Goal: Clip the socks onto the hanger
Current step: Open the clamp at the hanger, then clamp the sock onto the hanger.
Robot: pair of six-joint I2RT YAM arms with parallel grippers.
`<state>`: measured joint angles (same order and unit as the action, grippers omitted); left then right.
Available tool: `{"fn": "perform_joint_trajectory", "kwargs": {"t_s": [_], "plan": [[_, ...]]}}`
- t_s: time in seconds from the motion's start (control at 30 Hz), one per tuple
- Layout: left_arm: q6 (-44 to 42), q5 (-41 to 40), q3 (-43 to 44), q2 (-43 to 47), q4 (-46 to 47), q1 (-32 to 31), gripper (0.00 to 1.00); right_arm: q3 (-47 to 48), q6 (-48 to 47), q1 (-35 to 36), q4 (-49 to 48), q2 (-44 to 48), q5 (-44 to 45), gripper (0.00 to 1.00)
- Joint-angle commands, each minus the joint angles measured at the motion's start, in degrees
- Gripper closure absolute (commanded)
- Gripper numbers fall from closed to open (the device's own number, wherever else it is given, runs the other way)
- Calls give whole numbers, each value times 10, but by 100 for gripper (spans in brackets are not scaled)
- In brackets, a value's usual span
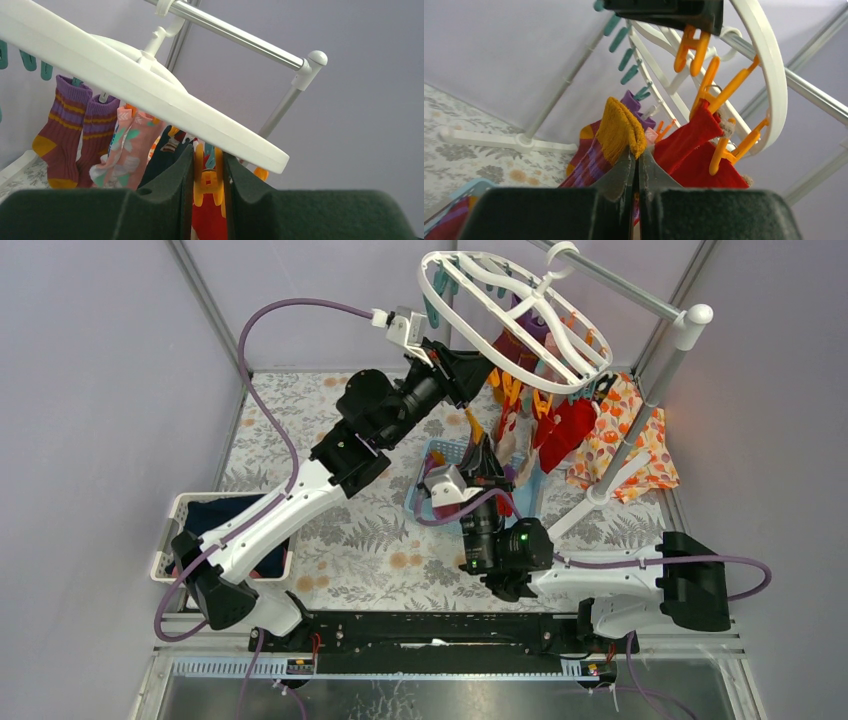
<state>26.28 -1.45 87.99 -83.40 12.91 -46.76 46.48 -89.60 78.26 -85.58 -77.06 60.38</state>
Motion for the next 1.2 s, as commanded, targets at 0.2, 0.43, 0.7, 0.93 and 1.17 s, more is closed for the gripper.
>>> {"fn": "perform_joint_trajectory", "kwargs": {"t_s": [0.2,0.43,0.7,0.93,1.17], "plan": [[13,-10,42,-22,-27,4,92,35,55,-91,-119,6,-31,100],[24,-15,47,-24,-35,5,92,27,85,-125,-118,34,-29,100],[41,-21,39,-26,-22,4,93,13,99,-130,-118,59,-54,100],[60,-20,51,-35,-29,4,93,31,102,-138,-118,31,-59,100],[87,-24,45,-26,-35,5,93,28,129,-160,-118,28,-62,100]]}}
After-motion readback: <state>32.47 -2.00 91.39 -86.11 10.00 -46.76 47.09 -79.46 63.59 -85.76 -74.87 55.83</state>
